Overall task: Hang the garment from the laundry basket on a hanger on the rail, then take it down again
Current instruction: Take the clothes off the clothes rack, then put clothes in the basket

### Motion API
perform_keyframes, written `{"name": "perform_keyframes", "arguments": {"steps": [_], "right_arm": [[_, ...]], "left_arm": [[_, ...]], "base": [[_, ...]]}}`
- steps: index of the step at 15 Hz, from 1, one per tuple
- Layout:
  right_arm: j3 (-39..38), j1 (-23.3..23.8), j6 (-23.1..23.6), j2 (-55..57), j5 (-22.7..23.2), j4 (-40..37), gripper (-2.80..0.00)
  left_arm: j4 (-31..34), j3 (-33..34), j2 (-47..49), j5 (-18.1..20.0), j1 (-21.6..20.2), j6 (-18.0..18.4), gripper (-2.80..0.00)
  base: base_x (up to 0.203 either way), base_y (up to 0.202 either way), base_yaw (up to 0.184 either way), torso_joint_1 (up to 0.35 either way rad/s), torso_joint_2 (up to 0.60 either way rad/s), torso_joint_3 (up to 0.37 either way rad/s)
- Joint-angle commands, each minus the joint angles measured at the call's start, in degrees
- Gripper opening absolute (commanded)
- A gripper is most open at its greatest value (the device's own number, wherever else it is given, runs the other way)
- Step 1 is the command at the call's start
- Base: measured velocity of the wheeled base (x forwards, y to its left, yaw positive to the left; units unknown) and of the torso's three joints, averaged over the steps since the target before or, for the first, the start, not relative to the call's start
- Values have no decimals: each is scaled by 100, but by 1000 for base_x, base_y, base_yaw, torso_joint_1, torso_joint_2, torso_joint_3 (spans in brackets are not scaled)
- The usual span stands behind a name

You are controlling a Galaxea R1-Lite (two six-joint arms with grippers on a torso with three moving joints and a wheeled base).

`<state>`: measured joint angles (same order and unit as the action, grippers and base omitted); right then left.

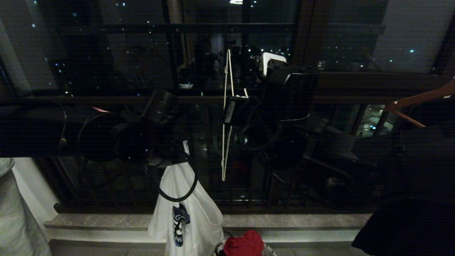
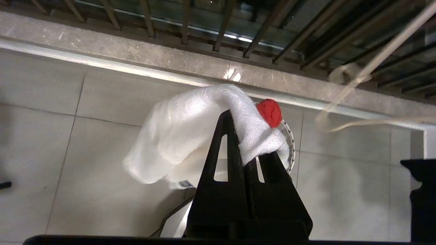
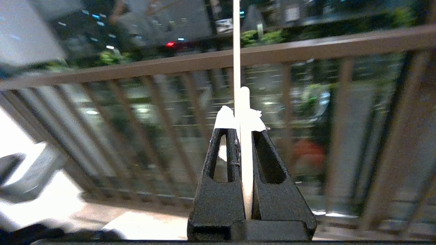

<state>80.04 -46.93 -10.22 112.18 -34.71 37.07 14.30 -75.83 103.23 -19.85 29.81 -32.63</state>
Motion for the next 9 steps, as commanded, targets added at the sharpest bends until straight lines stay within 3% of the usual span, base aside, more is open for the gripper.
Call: {"name": "perform_keyframes", "arguments": {"steps": [1, 4, 9], "right_arm": [[-4, 112, 279, -3, -63, 28, -280], [8, 337, 518, -16, -193, 6, -280], [86, 1158, 1034, -90, -163, -15, -280]], "left_arm": [[-4, 23, -22, -21, 96, 19, -280], [-32, -43, 112, -7, 187, 46, -280], [78, -918, 1257, 29, 463, 65, -280]], "base": [[0, 0, 0, 0, 0, 0], [0, 0, 0, 0, 0, 0], [0, 0, 0, 0, 0, 0]]}}
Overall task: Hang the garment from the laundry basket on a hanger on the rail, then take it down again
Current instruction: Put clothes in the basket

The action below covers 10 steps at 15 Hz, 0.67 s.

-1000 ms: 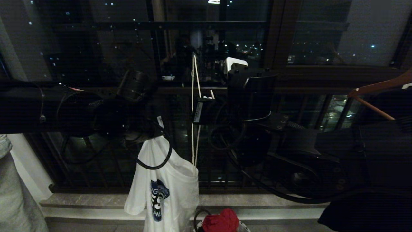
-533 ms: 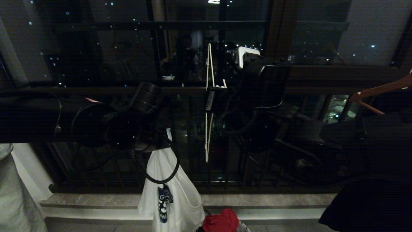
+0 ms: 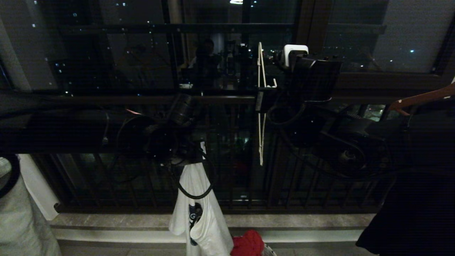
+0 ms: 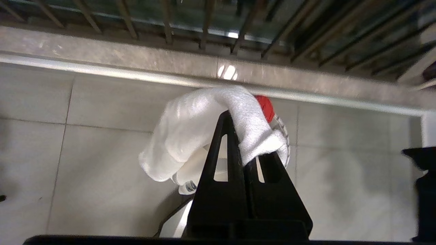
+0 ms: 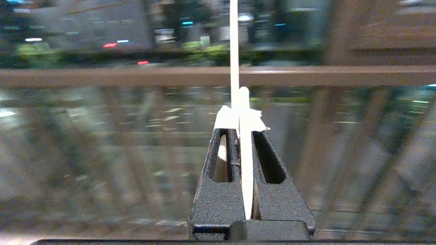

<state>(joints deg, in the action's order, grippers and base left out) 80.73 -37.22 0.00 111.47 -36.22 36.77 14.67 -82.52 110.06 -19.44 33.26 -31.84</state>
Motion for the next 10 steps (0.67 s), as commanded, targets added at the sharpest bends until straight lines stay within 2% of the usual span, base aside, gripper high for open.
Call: {"name": "perform_keyframes", "arguments": {"steps": [1, 7, 10], "right_arm": [[22, 306, 93, -27, 23, 0, -280], [-22, 347, 123, -117, 150, -3, -280], [-25, 338, 123, -126, 150, -20, -280]], "left_arm": [[71, -407, 844, -9, 195, -11, -280], [171, -1664, 2341, 212, 637, 9, -280], [659, -2553, 2807, 221, 685, 60, -280]], "base": [[0, 0, 0, 0, 0, 0], [0, 0, 0, 0, 0, 0], [0, 0, 0, 0, 0, 0]]}}
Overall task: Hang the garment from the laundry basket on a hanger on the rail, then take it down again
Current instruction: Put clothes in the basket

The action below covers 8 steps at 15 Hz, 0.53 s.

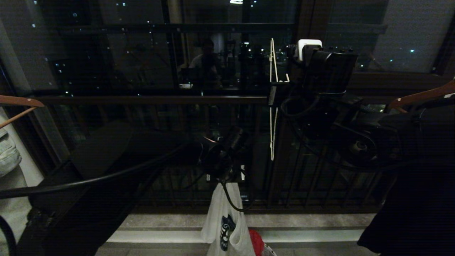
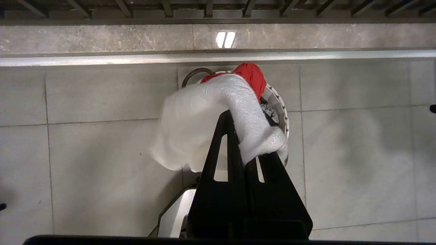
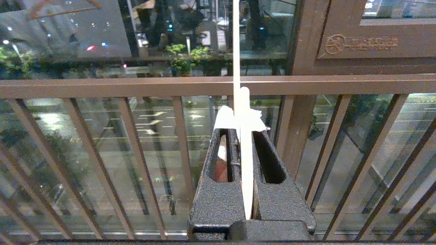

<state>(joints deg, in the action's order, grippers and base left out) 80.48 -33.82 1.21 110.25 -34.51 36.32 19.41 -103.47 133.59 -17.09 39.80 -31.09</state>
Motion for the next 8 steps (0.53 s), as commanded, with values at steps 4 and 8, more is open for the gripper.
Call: {"name": "perform_keyframes", "arguments": {"steps": [4, 8], "right_arm": [[11, 7, 3, -4, -21, -2, -280], [3, 7, 11, -4, -29, -2, -280]], "left_arm": [[968, -689, 711, -22, 163, 11, -280], [1363, -709, 867, -28, 308, 237, 0]], "base": [[0, 0, 0, 0, 0, 0], [0, 0, 0, 0, 0, 0]]}}
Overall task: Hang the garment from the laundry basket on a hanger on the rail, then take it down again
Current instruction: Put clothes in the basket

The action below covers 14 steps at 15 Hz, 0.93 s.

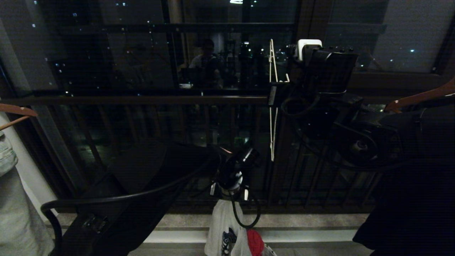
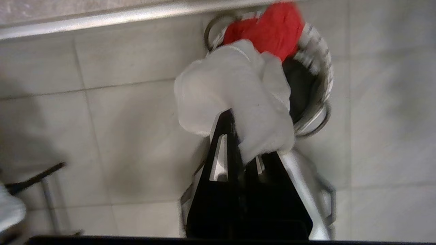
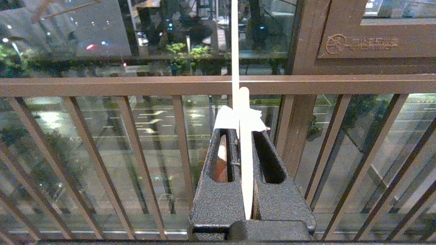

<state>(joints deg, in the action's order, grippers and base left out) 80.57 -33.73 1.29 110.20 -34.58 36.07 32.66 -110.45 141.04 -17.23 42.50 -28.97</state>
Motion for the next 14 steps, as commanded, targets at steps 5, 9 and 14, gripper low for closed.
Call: {"name": "perform_keyframes", "arguments": {"steps": [5, 9, 14], "right_arm": [[-59, -11, 96, -25, -22, 14, -280], [-112, -57, 143, 2, -31, 14, -280], [-220, -329, 118, 98, -22, -303, -280]], "left_arm": [[984, -12, 28, -13, 39, 348, 0], [1037, 523, -525, -51, 24, 233, 0], [481, 2930, -2480, -230, -207, 20, -280]], "base": [[0, 0, 0, 0, 0, 0], [0, 0, 0, 0, 0, 0], [0, 0, 0, 0, 0, 0]]}}
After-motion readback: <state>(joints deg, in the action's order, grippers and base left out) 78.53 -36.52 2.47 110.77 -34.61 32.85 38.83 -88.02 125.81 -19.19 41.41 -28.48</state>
